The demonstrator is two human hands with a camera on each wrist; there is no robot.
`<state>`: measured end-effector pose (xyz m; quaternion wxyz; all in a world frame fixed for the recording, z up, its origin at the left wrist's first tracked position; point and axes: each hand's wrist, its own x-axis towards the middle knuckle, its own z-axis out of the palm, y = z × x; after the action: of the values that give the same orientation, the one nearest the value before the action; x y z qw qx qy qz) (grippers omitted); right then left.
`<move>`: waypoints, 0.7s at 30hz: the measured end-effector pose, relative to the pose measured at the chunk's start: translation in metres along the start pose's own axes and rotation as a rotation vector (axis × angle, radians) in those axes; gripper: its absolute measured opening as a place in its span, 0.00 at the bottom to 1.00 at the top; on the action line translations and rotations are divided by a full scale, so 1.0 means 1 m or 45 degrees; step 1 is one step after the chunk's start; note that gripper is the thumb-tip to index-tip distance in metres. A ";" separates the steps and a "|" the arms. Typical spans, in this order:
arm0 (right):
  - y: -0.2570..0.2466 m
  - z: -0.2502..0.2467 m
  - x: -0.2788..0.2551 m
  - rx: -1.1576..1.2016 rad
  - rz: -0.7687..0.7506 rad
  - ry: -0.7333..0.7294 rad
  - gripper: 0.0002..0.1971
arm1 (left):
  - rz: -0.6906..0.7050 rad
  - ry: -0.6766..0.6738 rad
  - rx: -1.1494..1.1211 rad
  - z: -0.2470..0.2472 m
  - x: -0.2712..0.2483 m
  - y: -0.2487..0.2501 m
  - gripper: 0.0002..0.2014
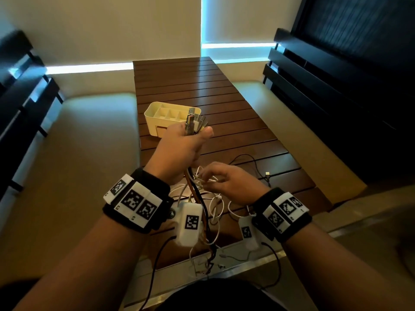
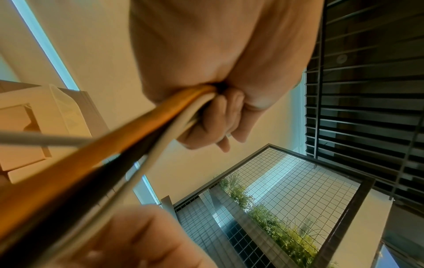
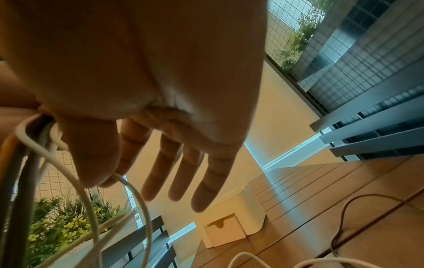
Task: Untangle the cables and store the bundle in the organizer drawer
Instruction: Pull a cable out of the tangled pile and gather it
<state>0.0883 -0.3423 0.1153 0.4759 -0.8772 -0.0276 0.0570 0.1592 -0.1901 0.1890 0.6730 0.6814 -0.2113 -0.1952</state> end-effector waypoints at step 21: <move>-0.002 -0.036 -0.020 -0.077 0.487 -0.015 0.25 | 0.071 0.093 -0.103 -0.018 0.011 0.021 0.14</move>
<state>0.0726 -0.3734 0.1374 0.4298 -0.8800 0.1350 0.1507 0.1779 -0.1808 0.2105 0.7124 0.6542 -0.1975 -0.1598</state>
